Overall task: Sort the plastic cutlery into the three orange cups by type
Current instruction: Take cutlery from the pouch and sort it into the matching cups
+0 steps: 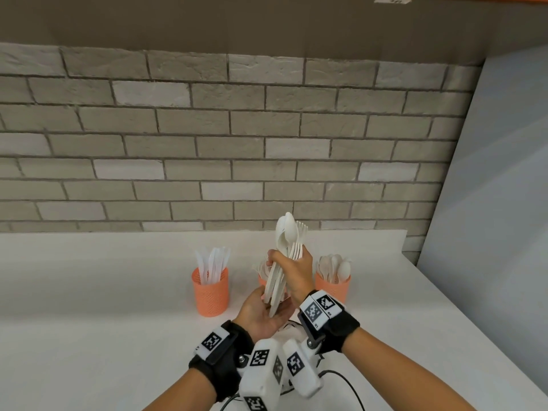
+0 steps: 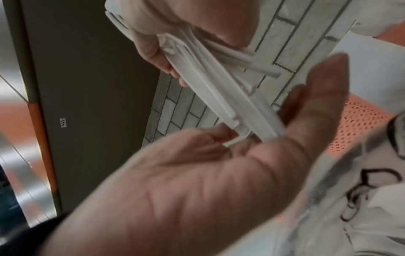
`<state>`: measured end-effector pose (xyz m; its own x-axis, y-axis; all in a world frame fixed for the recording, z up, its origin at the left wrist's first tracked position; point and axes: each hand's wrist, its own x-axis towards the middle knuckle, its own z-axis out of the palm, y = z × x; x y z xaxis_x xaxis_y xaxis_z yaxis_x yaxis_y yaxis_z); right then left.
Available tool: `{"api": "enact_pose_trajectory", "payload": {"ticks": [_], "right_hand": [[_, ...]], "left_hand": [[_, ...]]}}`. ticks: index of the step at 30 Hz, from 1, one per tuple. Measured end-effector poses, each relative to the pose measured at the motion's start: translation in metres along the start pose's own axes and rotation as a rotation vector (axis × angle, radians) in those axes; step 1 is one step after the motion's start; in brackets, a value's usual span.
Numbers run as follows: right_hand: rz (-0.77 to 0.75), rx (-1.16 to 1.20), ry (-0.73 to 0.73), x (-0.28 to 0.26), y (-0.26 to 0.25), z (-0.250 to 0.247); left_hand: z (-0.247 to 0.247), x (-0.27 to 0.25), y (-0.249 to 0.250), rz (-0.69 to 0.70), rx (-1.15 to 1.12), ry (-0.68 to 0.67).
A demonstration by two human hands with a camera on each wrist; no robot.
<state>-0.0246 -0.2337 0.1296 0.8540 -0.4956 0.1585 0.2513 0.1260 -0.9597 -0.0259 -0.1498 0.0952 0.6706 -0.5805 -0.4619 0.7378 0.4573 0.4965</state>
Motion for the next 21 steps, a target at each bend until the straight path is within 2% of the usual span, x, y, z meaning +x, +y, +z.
{"api": "enact_pose_trajectory", "payload": {"ticks": [4, 12, 16, 18, 21], "right_hand": [[0.011, -0.04, 0.066, -0.005, 0.004, -0.005], [0.034, -0.043, 0.112, -0.012, 0.008, -0.006], [0.091, -0.053, 0.069, -0.014, 0.015, -0.006], [0.055, -0.101, 0.056, -0.013, 0.016, -0.005], [0.032, -0.193, 0.003, -0.011, 0.02, -0.003]], "left_hand": [[0.014, 0.002, 0.001, 0.051, 0.053, -0.026], [0.024, -0.005, -0.004, 0.073, 0.09, 0.048], [0.027, -0.005, -0.002, 0.01, 0.108, 0.029], [0.026, -0.003, -0.003, -0.025, 0.115, 0.066], [0.021, 0.006, -0.003, -0.031, 0.114, 0.028]]}}
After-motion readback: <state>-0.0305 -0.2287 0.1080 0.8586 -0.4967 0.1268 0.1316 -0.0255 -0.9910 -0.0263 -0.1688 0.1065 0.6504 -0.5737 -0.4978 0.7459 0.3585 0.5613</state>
